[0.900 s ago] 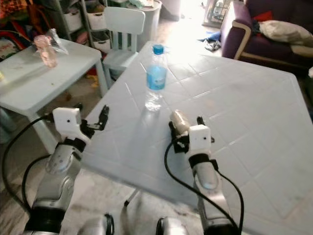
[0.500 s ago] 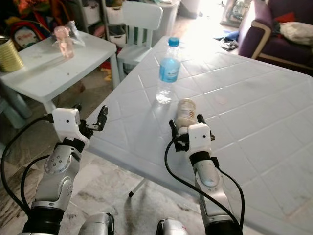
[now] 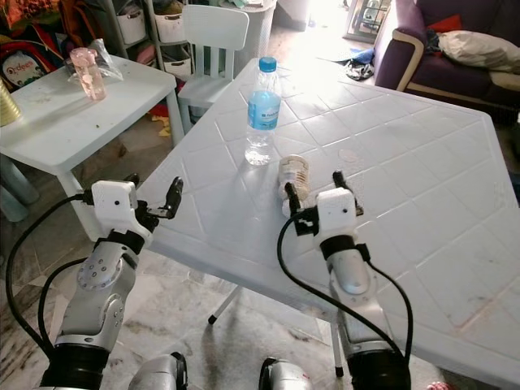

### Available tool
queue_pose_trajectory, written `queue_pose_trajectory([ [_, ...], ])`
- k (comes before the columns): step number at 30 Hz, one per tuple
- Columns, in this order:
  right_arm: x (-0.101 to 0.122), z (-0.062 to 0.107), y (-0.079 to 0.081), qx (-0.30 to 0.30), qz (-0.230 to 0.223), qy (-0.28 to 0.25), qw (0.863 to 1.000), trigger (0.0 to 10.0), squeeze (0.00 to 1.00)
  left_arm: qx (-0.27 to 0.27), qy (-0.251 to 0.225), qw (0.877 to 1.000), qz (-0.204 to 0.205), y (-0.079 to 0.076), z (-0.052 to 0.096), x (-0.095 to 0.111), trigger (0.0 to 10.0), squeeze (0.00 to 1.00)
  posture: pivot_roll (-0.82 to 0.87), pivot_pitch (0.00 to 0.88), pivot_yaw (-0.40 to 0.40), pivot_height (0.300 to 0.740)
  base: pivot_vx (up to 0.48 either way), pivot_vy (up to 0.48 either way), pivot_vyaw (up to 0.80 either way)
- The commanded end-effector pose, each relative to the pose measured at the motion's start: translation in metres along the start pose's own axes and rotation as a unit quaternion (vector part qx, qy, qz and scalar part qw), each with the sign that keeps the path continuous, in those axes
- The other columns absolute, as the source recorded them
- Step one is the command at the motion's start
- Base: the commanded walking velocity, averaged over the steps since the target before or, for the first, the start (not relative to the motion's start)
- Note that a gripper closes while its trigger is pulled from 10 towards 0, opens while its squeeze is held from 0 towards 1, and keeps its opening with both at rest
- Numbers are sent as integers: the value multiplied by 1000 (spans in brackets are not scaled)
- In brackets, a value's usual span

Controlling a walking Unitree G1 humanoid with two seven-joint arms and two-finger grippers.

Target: Restocking fridge

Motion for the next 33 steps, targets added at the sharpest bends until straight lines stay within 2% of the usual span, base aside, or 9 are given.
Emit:
queue_pose_trajectory([
  [1, -2, 3, -3, 1, 2, 1, 1000, 10000, 0, -6, -1, 1000, -4, -2, -3, 1, 10000, 0, 46, 68, -54, 740, 0, 0, 0],
  [11, -18, 22, 8, 15, 11, 29, 999, 10000, 0, -8, 2, 1000, -5, -3, -2, 0, 10000, 0, 51, 73, -54, 740, 0, 0, 0],
  [14, -27, 28, 11, 12, -7, 47, 999, 10000, 0, -12, 4, 1000, -6, -3, -2, 0, 10000, 0, 47, 76, -50, 740, 0, 0, 0],
  [20, -29, 24, 2, -31, -24, 57, 998, 10000, 0, -18, 5, 1000, -5, -6, -3, -1, 10000, 0, 47, 76, -50, 740, 0, 0, 0],
  [24, -31, 21, 1, -38, -32, 63, 997, 10000, 0, -21, 11, 1000, -8, -5, -1, -5, 10000, 0, 49, 77, -49, 740, 0, 0, 0],
  [30, -28, 12, 1, -39, -35, 59, 997, 10000, 0, -23, 37, 999, -20, 3, 10, -21, 10000, 0, 52, 81, -47, 740, 0, 0, 0],
  [33, -28, 4, 4, -38, -42, 61, 997, 10000, 0, -16, 62, 997, -33, 15, 22, -36, 10000, 0, 53, 84, -46, 740, 0, 0, 0],
])
Point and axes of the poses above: a point about 5 cm out from each wrist's last joint towards the gripper, its own z axis pointing back from the gripper into the wrist, its own x axis along the axis of the wrist's last joint, y = z × x, the point moved 5 cm from there along -z, pointing out of the wrist towards the gripper, and after that the axes turned 1 degree about -z, right-handed, at the moved point
